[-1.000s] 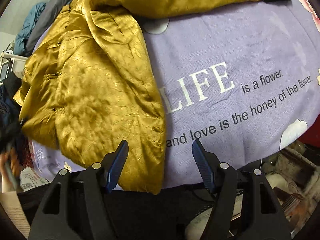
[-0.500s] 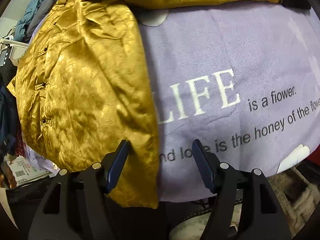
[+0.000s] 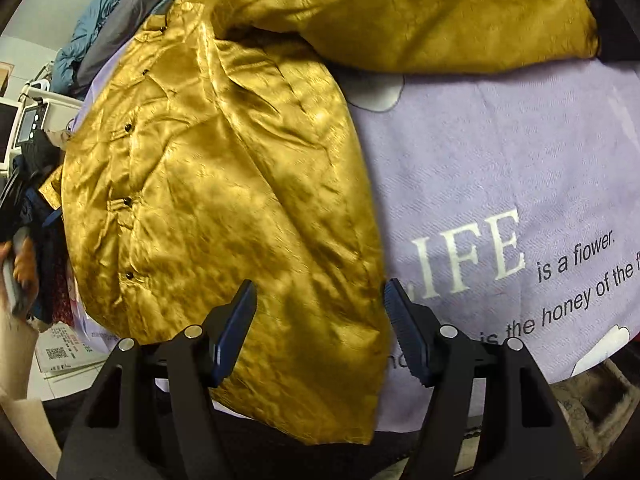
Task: Fold large clothes
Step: 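Pull the jacket flat with both grippers, smoothing the body and sleeve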
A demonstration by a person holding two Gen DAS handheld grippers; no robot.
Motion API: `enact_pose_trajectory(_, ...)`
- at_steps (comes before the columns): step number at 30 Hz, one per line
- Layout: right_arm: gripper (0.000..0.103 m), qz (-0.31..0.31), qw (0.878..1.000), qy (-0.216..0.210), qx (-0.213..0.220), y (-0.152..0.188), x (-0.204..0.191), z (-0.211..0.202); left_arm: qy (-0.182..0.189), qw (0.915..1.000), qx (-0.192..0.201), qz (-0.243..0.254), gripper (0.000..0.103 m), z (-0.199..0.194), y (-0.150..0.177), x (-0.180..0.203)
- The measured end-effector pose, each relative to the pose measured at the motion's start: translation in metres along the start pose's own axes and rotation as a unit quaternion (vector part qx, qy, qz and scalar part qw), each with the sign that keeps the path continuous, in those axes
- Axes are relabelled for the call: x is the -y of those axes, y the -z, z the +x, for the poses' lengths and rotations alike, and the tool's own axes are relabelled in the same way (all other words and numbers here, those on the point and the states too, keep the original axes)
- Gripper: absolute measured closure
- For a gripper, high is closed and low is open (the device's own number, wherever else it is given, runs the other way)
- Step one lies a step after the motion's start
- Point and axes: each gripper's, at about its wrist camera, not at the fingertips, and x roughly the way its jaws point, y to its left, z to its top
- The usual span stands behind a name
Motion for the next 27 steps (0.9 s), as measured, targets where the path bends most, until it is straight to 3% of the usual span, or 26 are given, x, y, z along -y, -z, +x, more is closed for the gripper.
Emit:
enact_pose_trajectory(2, 0.037, 0.010, 1.000, -0.004, 0.007, 0.002, -0.001, -0.004, 0.021, 0.9983, -0.015, -0.052, 0.014, 0.021, -0.015, -0.008)
enact_pose_trajectory(6, 0.037, 0.022, 1.000, -0.014, 0.018, 0.002, -0.003, -0.011, 0.041, 0.9851, -0.045, -0.161, 0.020, 0.061, -0.036, -0.033)
enact_pose_trajectory(8, 0.037, 0.024, 0.999, -0.016, 0.027, 0.002, -0.007, -0.014, 0.035, 0.9833, -0.039, -0.174, 0.032, 0.065, -0.045, -0.032)
enact_pose_trajectory(9, 0.037, 0.024, 0.999, -0.015, 0.030, 0.002, -0.009, -0.015, 0.032, 0.9855, -0.039, -0.162, 0.040, 0.063, -0.052, -0.024)
enact_pose_trajectory(11, 0.037, 0.022, 0.999, -0.010, 0.035, 0.003, -0.013, -0.015, 0.021, 0.9932, -0.035, -0.109, 0.080, 0.055, -0.066, -0.003)
enact_pose_trajectory(14, 0.037, 0.022, 0.999, -0.008, 0.037, 0.003, -0.017, -0.014, 0.002, 0.9998, 0.018, 0.000, 0.091, 0.018, -0.080, 0.042)
enact_pose_trajectory(15, 0.037, 0.020, 0.999, -0.007, 0.038, 0.004, -0.015, -0.015, -0.004, 0.9985, 0.039, 0.038, 0.092, 0.003, -0.083, 0.058)
enact_pose_trajectory(18, 0.037, 0.012, 0.999, -0.003, 0.038, 0.002, -0.018, -0.015, -0.008, 0.9816, 0.130, 0.140, 0.094, -0.053, -0.083, 0.111)
enact_pose_trajectory(21, 0.037, 0.002, 0.999, -0.003, 0.046, -0.001, -0.025, -0.018, -0.014, 0.9607, 0.219, 0.170, 0.094, -0.094, -0.076, 0.131)
enact_pose_trajectory(23, 0.037, -0.006, 0.999, -0.001, 0.051, -0.001, -0.030, -0.020, -0.046, 0.9461, 0.255, 0.194, 0.090, -0.096, -0.069, 0.134)
enact_pose_trajectory(24, 0.037, -0.010, 0.999, -0.002, 0.052, -0.001, -0.033, -0.021, -0.059, 0.9460, 0.246, 0.202, 0.088, -0.087, -0.069, 0.134)
enact_pose_trajectory(27, 0.037, -0.024, 0.999, -0.001, 0.040, 0.002, -0.039, -0.014, -0.133, 0.9473, 0.169, 0.237, 0.052, -0.034, -0.066, 0.119)
